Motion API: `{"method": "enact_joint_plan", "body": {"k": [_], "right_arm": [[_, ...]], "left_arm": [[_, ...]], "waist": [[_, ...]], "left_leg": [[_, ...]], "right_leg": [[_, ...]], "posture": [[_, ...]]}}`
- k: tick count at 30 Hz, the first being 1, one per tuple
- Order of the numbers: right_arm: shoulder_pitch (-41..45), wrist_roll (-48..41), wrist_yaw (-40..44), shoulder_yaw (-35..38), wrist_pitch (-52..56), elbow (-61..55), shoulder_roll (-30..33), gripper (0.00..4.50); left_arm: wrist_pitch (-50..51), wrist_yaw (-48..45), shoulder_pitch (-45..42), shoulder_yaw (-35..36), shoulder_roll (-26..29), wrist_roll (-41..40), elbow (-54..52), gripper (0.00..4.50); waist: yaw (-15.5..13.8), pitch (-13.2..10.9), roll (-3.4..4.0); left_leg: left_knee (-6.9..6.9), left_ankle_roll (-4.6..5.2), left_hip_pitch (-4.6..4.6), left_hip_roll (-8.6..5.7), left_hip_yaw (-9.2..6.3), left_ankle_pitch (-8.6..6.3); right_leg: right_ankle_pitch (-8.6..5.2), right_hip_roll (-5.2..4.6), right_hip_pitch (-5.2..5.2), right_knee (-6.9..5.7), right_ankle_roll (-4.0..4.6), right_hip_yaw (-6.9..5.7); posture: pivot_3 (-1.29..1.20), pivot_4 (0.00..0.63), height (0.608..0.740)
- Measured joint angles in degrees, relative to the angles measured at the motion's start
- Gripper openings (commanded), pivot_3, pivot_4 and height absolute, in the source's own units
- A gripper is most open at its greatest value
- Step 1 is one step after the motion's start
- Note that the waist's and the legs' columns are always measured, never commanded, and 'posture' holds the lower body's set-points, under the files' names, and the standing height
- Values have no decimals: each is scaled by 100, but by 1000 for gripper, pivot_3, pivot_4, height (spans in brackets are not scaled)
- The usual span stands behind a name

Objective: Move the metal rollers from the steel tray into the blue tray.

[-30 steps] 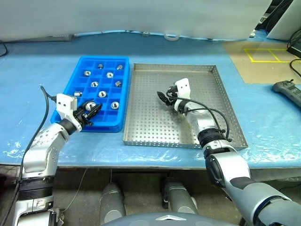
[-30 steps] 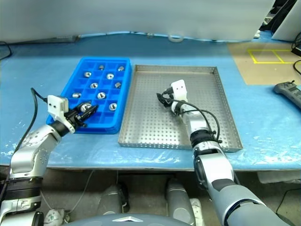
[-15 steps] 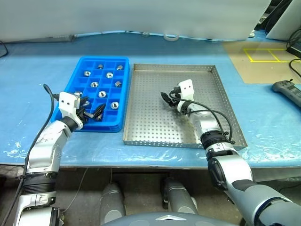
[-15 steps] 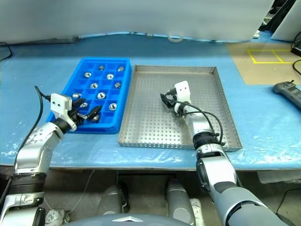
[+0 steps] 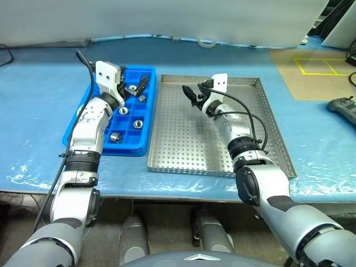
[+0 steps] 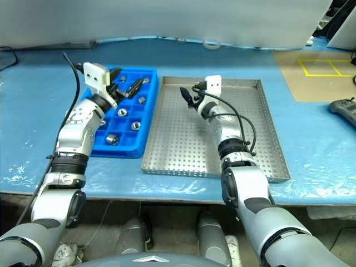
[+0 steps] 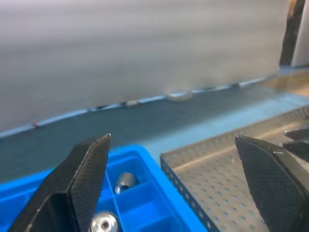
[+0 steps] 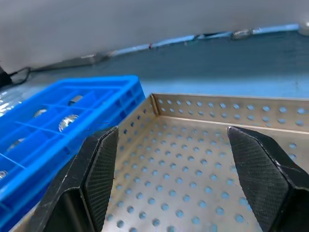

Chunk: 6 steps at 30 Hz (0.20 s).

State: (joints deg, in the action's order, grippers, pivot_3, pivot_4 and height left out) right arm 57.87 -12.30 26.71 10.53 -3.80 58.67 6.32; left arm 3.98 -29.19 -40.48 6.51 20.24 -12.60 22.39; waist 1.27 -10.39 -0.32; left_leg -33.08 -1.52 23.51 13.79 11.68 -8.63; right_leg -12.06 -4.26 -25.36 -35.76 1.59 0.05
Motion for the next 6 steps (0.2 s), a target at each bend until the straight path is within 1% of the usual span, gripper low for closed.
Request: {"method": "enact_joint_plan", "body": {"k": [3,6], "right_arm": [[-28,5,3,2,-42,-30,88,3737],[-162,30,55,-7,-40,-75,134,3737]], "left_arm": [[-47,-13,120,39,11,9,259,4480],[-162,-76,125,106,-1,-41,301,4480]], "waist": [[-18,0,0],[-47,0,0]], "left_leg": [[-8,4,4,-1,0,-2],[-15,4,1,-1,0,-1]], "right_leg": [[0,-3,3,1,1,-3],[0,-6,11,1,2,-3]], "posture": [[-355,150,740],[-369,150,740]]}}
